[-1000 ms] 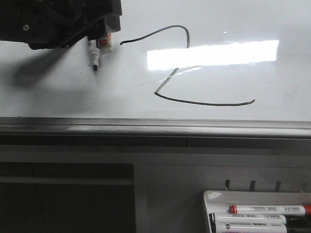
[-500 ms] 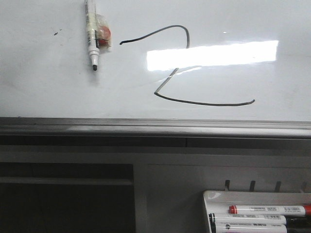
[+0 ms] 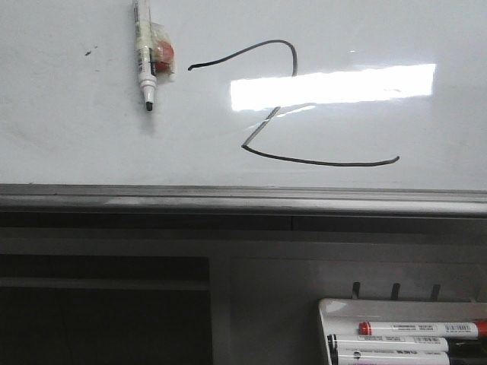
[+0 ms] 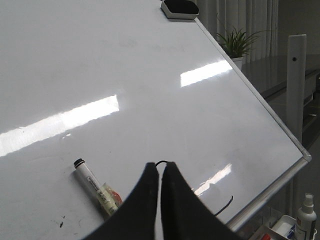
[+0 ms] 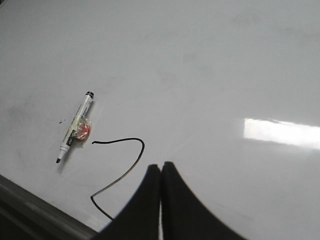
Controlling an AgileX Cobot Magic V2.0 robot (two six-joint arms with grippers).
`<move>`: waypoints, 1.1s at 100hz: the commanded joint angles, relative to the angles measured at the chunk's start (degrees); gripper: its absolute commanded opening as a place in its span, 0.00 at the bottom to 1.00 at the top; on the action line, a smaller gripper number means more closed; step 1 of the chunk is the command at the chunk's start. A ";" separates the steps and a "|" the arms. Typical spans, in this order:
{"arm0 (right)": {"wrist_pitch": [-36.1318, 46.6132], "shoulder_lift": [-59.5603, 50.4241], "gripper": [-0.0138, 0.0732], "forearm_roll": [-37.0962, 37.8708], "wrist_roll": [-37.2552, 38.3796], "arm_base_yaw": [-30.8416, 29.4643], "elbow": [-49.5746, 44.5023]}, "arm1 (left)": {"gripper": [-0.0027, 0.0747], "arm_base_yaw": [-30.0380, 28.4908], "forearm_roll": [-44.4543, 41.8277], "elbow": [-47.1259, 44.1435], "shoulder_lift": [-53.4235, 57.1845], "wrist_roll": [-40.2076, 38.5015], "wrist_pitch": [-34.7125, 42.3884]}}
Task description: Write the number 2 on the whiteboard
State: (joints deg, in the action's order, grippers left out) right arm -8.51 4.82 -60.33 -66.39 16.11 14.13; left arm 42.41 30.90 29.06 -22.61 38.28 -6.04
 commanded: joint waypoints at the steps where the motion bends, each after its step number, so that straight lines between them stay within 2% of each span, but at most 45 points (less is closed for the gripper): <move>1: 3.41 -2.08 0.08 -1.17 0.33 -0.37 0.78 | 0.01 -0.13 0.03 0.18 0.54 0.17 2.95; 77: 3.70 -2.78 0.08 -1.17 0.33 -0.37 0.78 | 0.01 -0.24 -0.85 -3.70 1.35 0.17 3.35; 86: 3.70 -2.78 0.08 -1.17 0.33 -0.37 0.78 | 0.01 -0.38 -5.39 -6.46 3.29 0.75 8.29; 97: 3.70 -2.78 0.08 -1.17 0.33 -0.37 0.78 | 0.01 -3.44 -8.33 -14.03 8.07 0.21 19.78; 103: 3.70 -2.78 0.08 -1.17 0.33 -0.37 0.78 | 0.01 -7.05 -12.95 -19.20 10.44 -3.42 24.73; 110: 3.70 -2.78 0.08 -1.17 0.33 -0.37 0.78 | 0.01 -12.57 -17.87 -23.80 12.84 -11.66 25.98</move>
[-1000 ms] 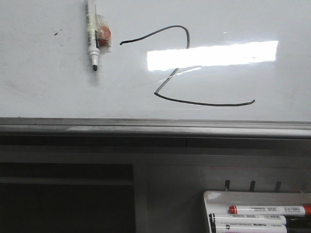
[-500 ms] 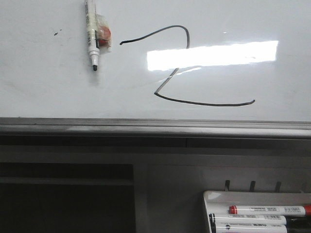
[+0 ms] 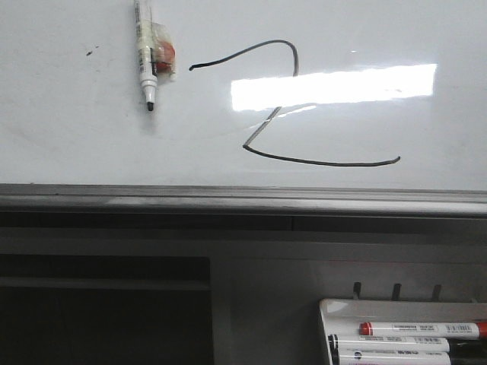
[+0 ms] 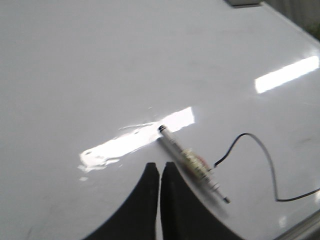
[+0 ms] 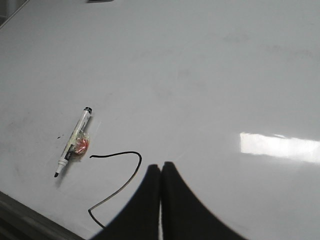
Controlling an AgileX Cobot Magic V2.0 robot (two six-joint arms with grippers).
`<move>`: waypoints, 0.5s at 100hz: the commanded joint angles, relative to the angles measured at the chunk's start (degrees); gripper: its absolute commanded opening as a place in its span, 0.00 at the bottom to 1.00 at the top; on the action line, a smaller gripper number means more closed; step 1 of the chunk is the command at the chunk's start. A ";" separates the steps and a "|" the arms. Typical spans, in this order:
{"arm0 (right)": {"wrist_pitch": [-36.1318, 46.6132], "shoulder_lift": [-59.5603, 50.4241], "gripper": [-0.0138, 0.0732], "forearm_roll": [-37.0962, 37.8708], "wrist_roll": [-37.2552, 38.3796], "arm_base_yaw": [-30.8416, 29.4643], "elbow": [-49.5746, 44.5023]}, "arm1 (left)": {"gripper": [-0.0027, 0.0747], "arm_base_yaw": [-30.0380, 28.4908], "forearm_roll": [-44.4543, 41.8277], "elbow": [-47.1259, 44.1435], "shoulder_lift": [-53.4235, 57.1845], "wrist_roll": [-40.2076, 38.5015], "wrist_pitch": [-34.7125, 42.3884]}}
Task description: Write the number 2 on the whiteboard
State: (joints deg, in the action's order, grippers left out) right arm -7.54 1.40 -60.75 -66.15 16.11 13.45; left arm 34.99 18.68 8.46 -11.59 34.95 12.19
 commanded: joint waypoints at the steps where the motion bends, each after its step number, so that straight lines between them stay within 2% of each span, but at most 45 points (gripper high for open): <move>1: 2.73 0.64 0.08 -0.75 0.09 -0.37 1.46 | 0.01 -5.76 -6.07 -3.58 2.25 -9.19 7.62; 14: 2.73 0.64 0.08 -0.75 0.09 -0.37 1.46 | 0.01 -16.88 -12.60 -8.26 5.85 -24.73 1.06; 23: 2.73 0.64 0.08 -0.75 0.09 -0.37 1.46 | 0.01 -21.87 -14.94 -9.15 8.20 -30.81 -5.24; 50: 2.73 0.64 0.08 -0.75 0.09 -0.37 1.46 | 0.01 -23.33 -15.19 -9.15 8.67 -31.93 -21.04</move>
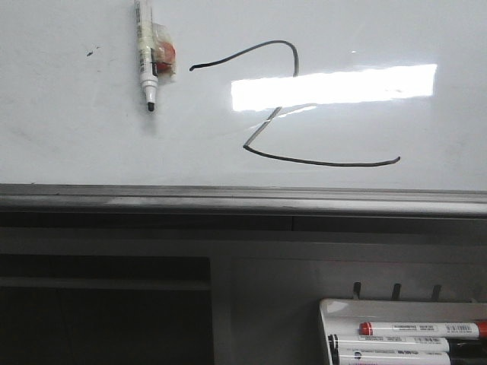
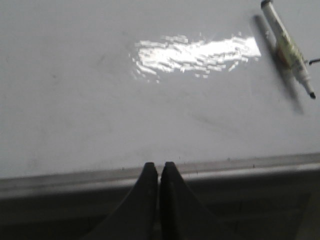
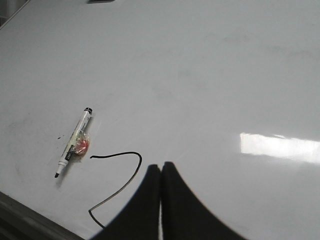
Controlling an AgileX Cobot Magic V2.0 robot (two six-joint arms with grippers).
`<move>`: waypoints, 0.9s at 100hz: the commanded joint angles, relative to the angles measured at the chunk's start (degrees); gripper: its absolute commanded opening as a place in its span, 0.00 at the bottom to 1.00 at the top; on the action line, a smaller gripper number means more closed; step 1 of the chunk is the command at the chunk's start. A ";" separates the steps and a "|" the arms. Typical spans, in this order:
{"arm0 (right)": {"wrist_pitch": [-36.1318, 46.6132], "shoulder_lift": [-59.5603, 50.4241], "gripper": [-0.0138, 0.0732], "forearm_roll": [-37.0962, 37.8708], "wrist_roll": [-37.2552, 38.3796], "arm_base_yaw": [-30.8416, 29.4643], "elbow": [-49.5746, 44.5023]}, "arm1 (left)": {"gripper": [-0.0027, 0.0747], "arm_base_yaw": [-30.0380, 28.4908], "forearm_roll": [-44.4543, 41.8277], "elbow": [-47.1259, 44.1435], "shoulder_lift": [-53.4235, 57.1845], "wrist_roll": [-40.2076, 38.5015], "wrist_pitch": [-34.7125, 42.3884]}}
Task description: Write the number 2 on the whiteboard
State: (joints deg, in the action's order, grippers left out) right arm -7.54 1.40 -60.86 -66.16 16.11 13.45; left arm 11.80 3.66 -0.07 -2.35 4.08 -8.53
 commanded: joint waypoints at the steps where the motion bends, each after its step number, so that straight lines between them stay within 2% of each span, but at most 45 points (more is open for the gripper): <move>1: 2.73 0.64 0.08 -0.64 0.10 -0.37 1.46 | 0.01 -0.13 -0.16 -0.62 -0.57 -1.07 -0.60; 13: 2.73 0.64 0.08 -0.64 0.10 -0.37 1.46 | 0.01 -0.13 0.25 -0.62 -0.57 -1.20 -4.49; 90: 2.73 0.64 0.08 -0.64 0.10 -0.37 1.46 | 0.01 -0.13 0.26 -0.62 -0.57 -1.20 -4.52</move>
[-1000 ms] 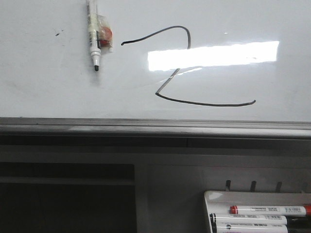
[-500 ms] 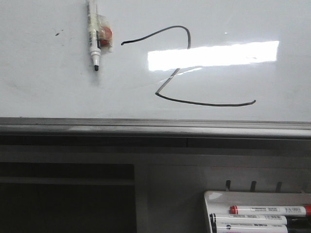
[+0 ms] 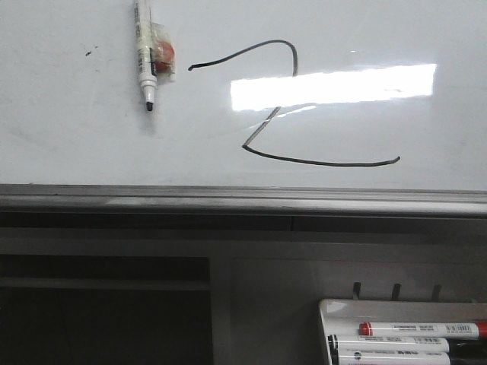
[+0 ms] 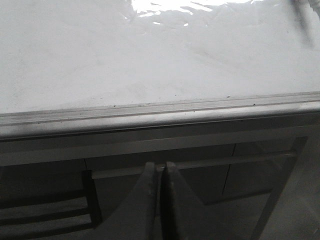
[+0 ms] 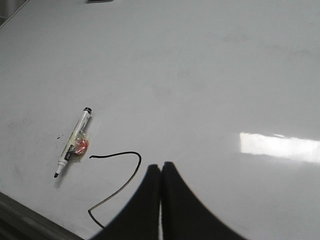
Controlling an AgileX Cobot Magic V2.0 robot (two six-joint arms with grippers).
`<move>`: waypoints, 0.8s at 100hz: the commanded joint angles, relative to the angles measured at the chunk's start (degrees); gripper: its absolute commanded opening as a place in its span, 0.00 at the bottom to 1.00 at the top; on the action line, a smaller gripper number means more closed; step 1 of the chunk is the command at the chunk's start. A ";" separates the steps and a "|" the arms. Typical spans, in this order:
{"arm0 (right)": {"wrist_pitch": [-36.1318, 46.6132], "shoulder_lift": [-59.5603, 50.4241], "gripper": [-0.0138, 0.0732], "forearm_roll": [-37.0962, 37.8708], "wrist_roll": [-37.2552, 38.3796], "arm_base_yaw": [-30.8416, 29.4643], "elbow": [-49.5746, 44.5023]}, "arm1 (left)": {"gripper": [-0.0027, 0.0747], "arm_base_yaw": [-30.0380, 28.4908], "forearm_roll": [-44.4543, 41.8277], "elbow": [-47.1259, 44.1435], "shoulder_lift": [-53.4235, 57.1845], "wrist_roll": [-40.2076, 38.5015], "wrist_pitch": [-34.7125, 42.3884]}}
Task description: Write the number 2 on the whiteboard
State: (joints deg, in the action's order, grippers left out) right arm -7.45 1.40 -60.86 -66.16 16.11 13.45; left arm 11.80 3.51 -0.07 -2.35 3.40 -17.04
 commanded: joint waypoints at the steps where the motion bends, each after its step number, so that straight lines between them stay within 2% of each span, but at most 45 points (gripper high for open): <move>1: 2.64 0.64 0.08 -0.64 0.10 -0.37 1.46 | 0.01 -0.13 0.41 -0.62 -0.57 -0.51 3.99; 20: 2.64 0.64 0.08 -0.64 0.10 -0.37 1.31 | 0.01 -0.13 0.41 -0.62 -0.57 -0.51 3.99; 58: 12.23 0.75 0.08 0.71 1.23 -0.37 -8.48 | 0.01 -0.13 0.41 -0.62 -0.57 -0.51 3.99; 65: 12.45 0.75 0.08 5.77 6.62 -0.37 -10.44 | 0.01 -0.13 0.41 -0.62 -0.57 -0.51 3.99; 72: 12.59 0.75 0.08 14.56 12.86 -0.37 -12.22 | 0.01 -0.13 0.41 -0.62 -0.57 -0.51 3.99; 77: 12.78 0.75 0.08 24.75 21.64 -0.37 -13.40 | 0.01 -0.13 0.41 -0.62 -0.57 -0.51 3.99; 78: 12.91 0.75 0.08 24.75 23.37 -0.37 -13.57 | 0.01 -0.13 0.41 -0.62 -0.57 -0.51 3.99; 80: 13.20 0.75 0.08 31.38 31.17 -0.37 -14.39 | 0.01 -0.13 0.41 -0.62 -0.57 -0.51 3.99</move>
State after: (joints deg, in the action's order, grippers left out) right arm 1.89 1.40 -44.80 -50.92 16.11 -0.48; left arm 11.80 3.51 -0.07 -2.35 3.38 -17.13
